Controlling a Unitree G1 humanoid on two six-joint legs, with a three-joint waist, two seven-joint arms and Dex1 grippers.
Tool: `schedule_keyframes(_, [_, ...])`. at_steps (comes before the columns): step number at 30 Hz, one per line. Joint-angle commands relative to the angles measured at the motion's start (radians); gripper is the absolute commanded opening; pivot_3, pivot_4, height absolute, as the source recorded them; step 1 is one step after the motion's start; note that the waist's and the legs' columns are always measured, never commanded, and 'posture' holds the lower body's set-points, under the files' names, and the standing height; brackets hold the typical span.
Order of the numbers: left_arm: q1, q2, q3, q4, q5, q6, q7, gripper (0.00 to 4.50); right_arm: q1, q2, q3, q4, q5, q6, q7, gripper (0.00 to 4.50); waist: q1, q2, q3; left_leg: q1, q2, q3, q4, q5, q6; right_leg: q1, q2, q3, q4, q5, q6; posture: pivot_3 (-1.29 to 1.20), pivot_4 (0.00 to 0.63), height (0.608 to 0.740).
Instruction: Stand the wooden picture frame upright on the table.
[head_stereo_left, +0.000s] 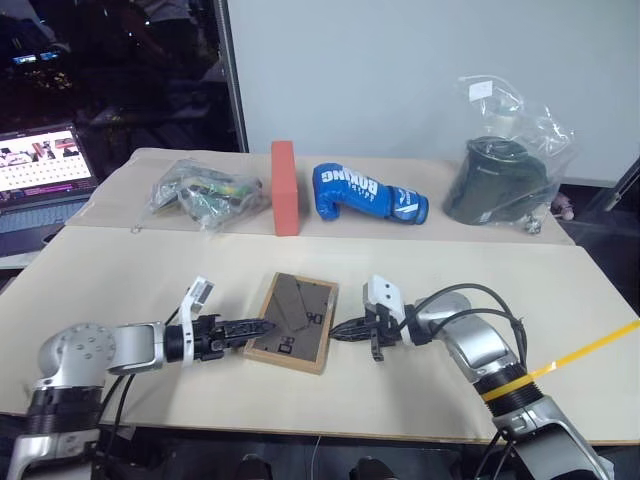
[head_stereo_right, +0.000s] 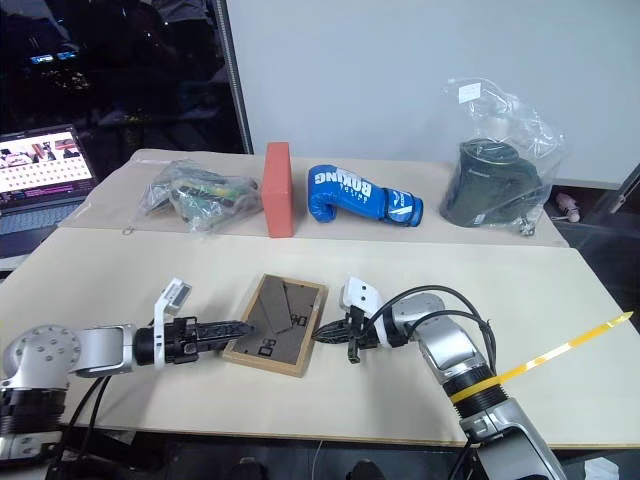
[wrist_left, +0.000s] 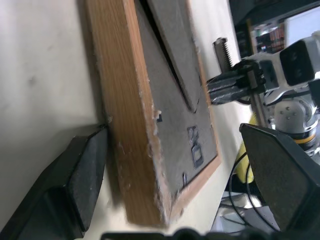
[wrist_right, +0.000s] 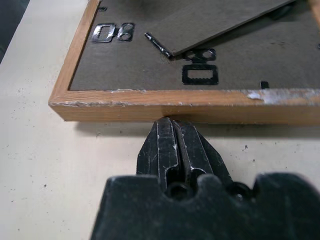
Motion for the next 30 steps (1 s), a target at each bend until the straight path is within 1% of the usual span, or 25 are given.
schedule_keyframes(1, [-0.009, -0.057, 0.011, 0.006, -0.026, 0.038, -0.007, 4.46, 0.009, -0.011, -0.023, -0.053, 0.021, 0.01, -0.006, 0.0, 0.001, 0.0, 0.0, 0.0, 0.0, 0.0, 0.0, 0.0, 0.0, 0.0, 0.0, 0.0, 0.0, 0.0, 0.0, 0.0, 0.15, 0.66])
schedule_keyframes(5, [-0.003, -0.086, 0.04, 0.0, -0.016, 0.059, 0.013, 4.46, 0.014, -0.011, -0.022, -0.059, 0.021, 0.014, -0.012, 0.0, -0.003, 0.0, 0.0, -0.001, 0.0, 0.0, -0.001, 0.0, 0.0, 0.0, 0.0, 0.0, -0.001, 0.0, 0.0, 0.0, 0.15, 0.66])
schedule_keyframes(8, [0.003, -0.095, 0.069, 0.002, -0.021, 0.081, 0.028, 3.73, 0.012, -0.008, -0.018, -0.052, 0.018, 0.01, -0.014, 0.0, -0.004, 0.0, 0.0, -0.001, 0.0, 0.0, -0.002, 0.0, 0.0, 0.0, 0.0, 0.0, -0.001, 0.0, 0.0, 0.0, 0.15, 0.66])
schedule_keyframes(9, [0.006, -0.093, 0.077, 0.0, -0.024, 0.087, 0.027, 3.3, 0.01, -0.008, -0.017, -0.048, 0.017, 0.007, -0.013, 0.0, -0.005, 0.0, 0.0, -0.001, 0.0, 0.0, -0.002, 0.0, 0.0, 0.0, 0.0, 0.0, -0.001, 0.0, 0.0, 0.0, 0.15, 0.66])
schedule_keyframes(10, [0.008, -0.09, 0.084, -0.004, -0.027, 0.095, 0.026, 2.99, 0.007, -0.008, -0.017, -0.043, 0.016, 0.005, -0.012, 0.0, -0.007, 0.0, 0.0, -0.001, 0.0, 0.0, -0.002, 0.0, 0.0, 0.0, 0.0, 0.0, -0.001, 0.0, 0.0, 0.0, 0.15, 0.66])
schedule_keyframes(14, [0.019, -0.075, 0.11, -0.017, -0.04, 0.124, 0.011, 1.5, -0.006, -0.018, -0.025, -0.028, 0.013, -0.003, -0.007, 0.0, -0.009, 0.0, 0.0, 0.0, 0.0, 0.0, -0.002, 0.0, 0.0, 0.0, 0.0, 0.0, -0.001, 0.0, 0.0, 0.0, 0.15, 0.66])
schedule_keyframes(15, [0.025, -0.066, 0.117, -0.019, -0.041, 0.127, 0.005, 1.24, -0.015, -0.032, -0.041, -0.021, 0.017, -0.003, -0.003, 0.0, -0.009, 0.0, 0.0, 0.0, 0.0, 0.0, -0.002, 0.0, 0.0, 0.0, 0.0, 0.0, -0.001, 0.0, 0.0, 0.0, 0.15, 0.66])
schedule_keyframes(16, [0.028, -0.062, 0.126, -0.018, -0.041, 0.127, 0.004, 1.17, -0.023, -0.048, -0.057, -0.017, 0.021, -0.004, 0.004, 0.0, -0.01, 0.0, 0.001, 0.0, 0.0, 0.0, -0.002, 0.0, 0.0, 0.0, 0.0, 0.0, -0.001, 0.0, 0.0, 0.0, 0.15, 0.66])
schedule_keyframes(18, [0.028, -0.055, 0.139, -0.02, -0.043, 0.123, -0.005, 1.16, -0.048, -0.078, -0.104, -0.007, 0.047, 0.006, 0.011, 0.0, -0.008, 0.0, 0.001, 0.0, 0.0, 0.0, -0.002, 0.0, 0.0, 0.0, 0.0, 0.0, -0.001, 0.0, 0.0, 0.0, 0.15, 0.66])
schedule_keyframes(22, [0.014, -0.044, 0.165, -0.034, -0.056, 0.119, -0.015, 1.16, -0.146, -0.143, -0.204, 0.021, 0.118, 0.111, 0.019, 0.0, -0.008, 0.0, 0.001, -0.001, 0.0, 0.0, -0.002, 0.0, 0.0, -0.001, 0.0, 0.0, -0.001, 0.0, 0.0, 0.0, 0.15, 0.66])
schedule_keyframes(25, [-0.007, -0.045, 0.169, -0.027, -0.033, 0.102, -0.001, 1.16, -0.23, -0.158, -0.272, 0.019, 0.222, 0.245, 0.038, 0.0, -0.009, 0.0, 0.002, -0.001, 0.0, 0.0, -0.002, 0.0, 0.0, -0.001, 0.0, 0.0, -0.001, 0.0, 0.0, 0.0, 0.15, 0.66])
schedule_keyframes(28, [-0.025, -0.051, 0.166, -0.026, -0.024, 0.096, 0.008, 1.16, -0.277, -0.136, -0.288, 0.0, 0.277, 0.334, 0.021, 0.0, -0.009, -0.001, 0.002, -0.001, 0.0, 0.0, -0.004, 0.0, 0.0, -0.001, 0.0, 0.0, -0.002, 0.0, 0.0, 0.0, 0.15, 0.66])
schedule_keyframes(29, [-0.037, -0.06, 0.17, -0.018, -0.028, 0.094, 0.015, 1.16, -0.286, -0.118, -0.274, -0.006, 0.274, 0.343, 0.003, 0.6, -0.009, -0.001, 0.002, -0.001, 0.0, 0.0, -0.005, 0.0, 0.0, -0.001, 0.0, 0.0, -0.002, 0.0, 0.0, 0.0, 0.15, 0.66])
schedule_keyframes(30, [-0.058, -0.074, 0.175, 0.005, -0.023, 0.087, 0.032, 1.16, -0.292, -0.084, -0.255, -0.009, 0.274, 0.352, -0.016, 0.87, -0.009, -0.001, 0.002, 0.0, 0.0, 0.0, -0.006, 0.0, 0.0, -0.001, 0.0, 0.0, -0.003, 0.0, 0.0, 0.0, 0.15, 0.66])
